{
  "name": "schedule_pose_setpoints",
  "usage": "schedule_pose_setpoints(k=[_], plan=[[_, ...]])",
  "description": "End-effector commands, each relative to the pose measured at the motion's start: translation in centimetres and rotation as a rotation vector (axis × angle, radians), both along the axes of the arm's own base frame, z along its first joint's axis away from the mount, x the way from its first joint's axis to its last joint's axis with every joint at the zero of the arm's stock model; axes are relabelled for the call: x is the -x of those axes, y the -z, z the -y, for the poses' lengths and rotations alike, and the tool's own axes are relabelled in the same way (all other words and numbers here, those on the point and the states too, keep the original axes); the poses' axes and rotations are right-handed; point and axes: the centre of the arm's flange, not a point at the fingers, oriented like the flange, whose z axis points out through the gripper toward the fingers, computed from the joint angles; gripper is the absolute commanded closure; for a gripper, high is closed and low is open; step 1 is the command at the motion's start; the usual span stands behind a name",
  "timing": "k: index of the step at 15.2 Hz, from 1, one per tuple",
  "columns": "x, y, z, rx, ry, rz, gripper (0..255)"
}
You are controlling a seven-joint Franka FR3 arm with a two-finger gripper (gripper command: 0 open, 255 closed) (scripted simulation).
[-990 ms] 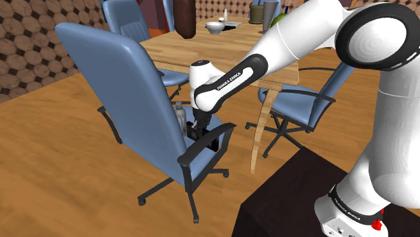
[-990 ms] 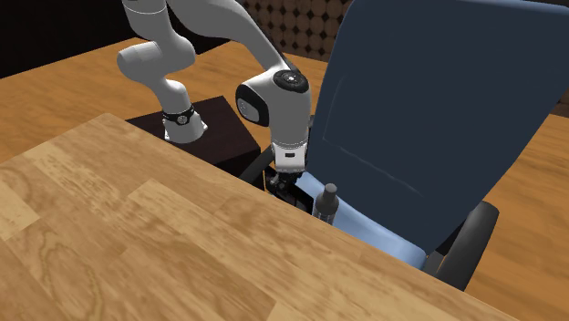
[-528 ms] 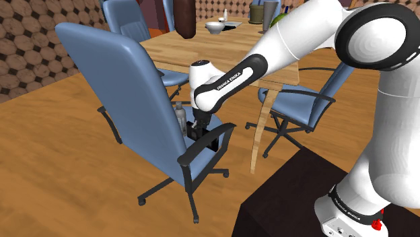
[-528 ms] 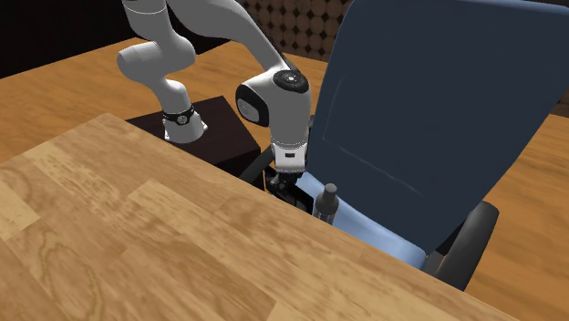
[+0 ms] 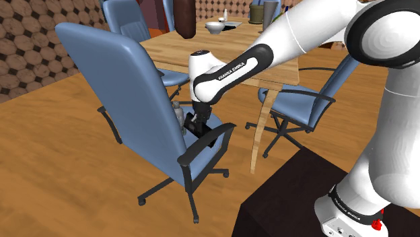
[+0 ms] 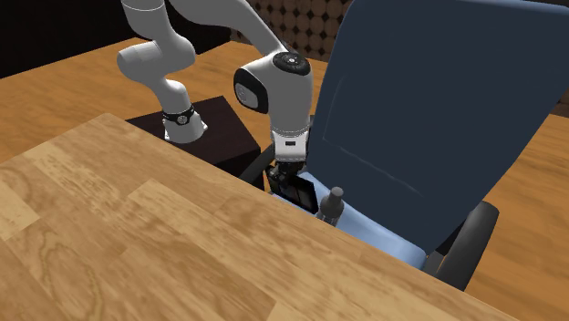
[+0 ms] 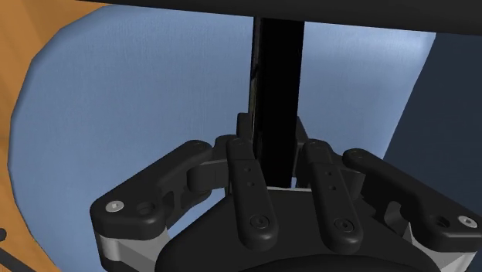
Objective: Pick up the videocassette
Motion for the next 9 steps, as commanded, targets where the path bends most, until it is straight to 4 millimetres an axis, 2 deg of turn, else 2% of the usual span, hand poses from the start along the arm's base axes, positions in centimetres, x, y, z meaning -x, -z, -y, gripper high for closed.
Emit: schedule_pose_setpoints(k=[1,7,9], plan=[[0.0,-1.1,0.0,0.0,0.001,0.002,255],[0.0,-4.3,0.0,0.0,0.001,0.002,255],[0.0,-4.4,0.0,0.0,0.001,0.002,255]])
